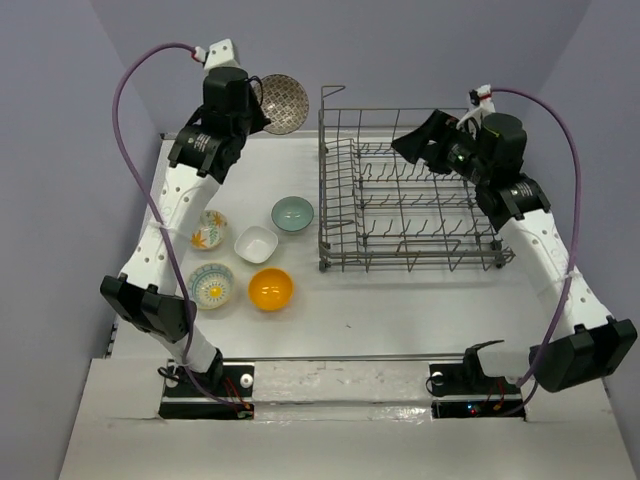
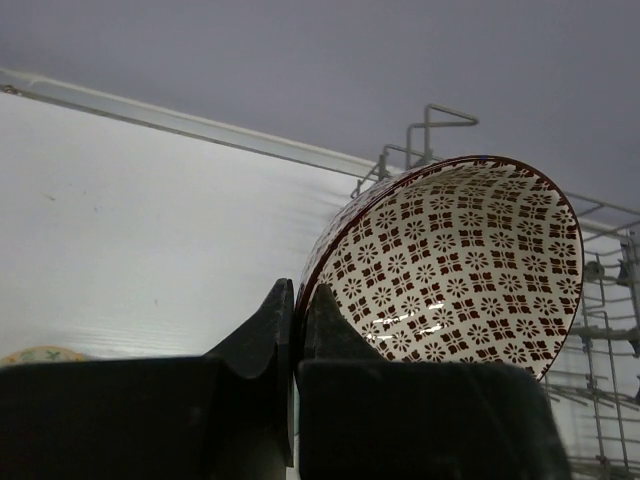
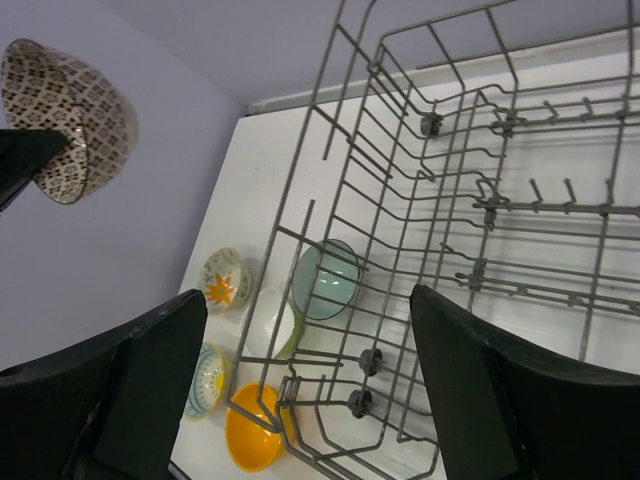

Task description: Load the bowls into the dish rack

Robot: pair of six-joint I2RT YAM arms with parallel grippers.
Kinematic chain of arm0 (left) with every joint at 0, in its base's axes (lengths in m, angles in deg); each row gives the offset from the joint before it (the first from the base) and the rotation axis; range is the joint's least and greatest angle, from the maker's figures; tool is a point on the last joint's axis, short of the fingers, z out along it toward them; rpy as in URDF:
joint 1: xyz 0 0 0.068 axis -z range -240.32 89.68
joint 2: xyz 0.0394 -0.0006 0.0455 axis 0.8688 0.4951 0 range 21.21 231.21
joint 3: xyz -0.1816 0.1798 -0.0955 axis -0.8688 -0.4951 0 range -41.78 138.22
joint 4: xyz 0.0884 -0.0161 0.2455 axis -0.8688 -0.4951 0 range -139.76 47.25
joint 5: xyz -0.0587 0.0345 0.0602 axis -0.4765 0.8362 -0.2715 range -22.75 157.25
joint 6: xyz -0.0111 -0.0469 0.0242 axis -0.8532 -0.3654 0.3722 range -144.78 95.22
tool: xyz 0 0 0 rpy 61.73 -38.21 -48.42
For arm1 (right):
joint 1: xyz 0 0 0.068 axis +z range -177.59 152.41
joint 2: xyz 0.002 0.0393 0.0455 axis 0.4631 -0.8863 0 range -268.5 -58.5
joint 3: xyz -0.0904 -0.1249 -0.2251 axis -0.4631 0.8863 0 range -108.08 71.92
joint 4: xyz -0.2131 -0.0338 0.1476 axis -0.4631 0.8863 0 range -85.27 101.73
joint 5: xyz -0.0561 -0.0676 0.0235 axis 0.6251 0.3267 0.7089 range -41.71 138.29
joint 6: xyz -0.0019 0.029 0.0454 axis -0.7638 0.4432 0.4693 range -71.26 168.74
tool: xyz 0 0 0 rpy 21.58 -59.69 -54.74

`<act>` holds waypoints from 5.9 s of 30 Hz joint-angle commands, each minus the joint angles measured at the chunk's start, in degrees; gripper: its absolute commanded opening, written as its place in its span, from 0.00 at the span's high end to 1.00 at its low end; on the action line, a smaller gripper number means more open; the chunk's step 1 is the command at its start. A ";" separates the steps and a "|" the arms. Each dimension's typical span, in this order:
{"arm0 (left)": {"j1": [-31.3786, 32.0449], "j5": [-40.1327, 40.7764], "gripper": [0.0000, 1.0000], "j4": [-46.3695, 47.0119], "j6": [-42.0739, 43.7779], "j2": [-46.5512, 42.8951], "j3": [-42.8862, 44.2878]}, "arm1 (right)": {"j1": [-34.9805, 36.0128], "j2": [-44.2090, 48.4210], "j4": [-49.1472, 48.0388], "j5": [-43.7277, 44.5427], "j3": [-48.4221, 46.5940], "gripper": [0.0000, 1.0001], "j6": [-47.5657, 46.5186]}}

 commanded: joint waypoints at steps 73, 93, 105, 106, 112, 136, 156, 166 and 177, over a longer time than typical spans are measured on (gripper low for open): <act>22.81 5.15 0.16 0.37 3.56 -0.59 3.06 | 26.35 -12.01 12.20 57.76 -23.11 0.99 -16.28; 18.69 -3.19 0.06 10.83 4.17 -31.27 -35.24 | 7.90 -6.46 -18.43 91.01 6.76 0.99 -61.97; 9.63 -12.43 0.04 18.65 3.56 -35.93 -50.81 | 4.21 -11.73 -43.06 89.25 17.49 0.99 -85.01; 9.63 -12.51 0.04 18.83 3.47 -36.02 -51.42 | 3.68 -12.17 -44.30 89.25 17.68 0.99 -85.98; 9.28 -12.78 0.02 19.89 2.77 -35.76 -52.31 | 1.75 -15.07 -47.03 87.50 17.94 0.99 -86.87; 9.37 -14.18 0.02 20.33 2.42 -34.79 -53.01 | -0.63 -17.54 -49.41 85.30 21.90 0.99 -84.67; 9.89 -14.63 0.01 20.42 2.50 -34.70 -53.01 | -0.63 -19.29 -47.12 86.17 22.86 0.99 -85.28; 10.77 -14.45 0.01 20.24 2.50 -34.61 -52.84 | -0.63 -18.15 -46.77 86.79 24.09 0.99 -85.81; 11.12 -14.71 0.01 20.15 2.59 -34.52 -52.75 | -0.63 -18.06 -43.35 87.05 23.92 0.99 -83.88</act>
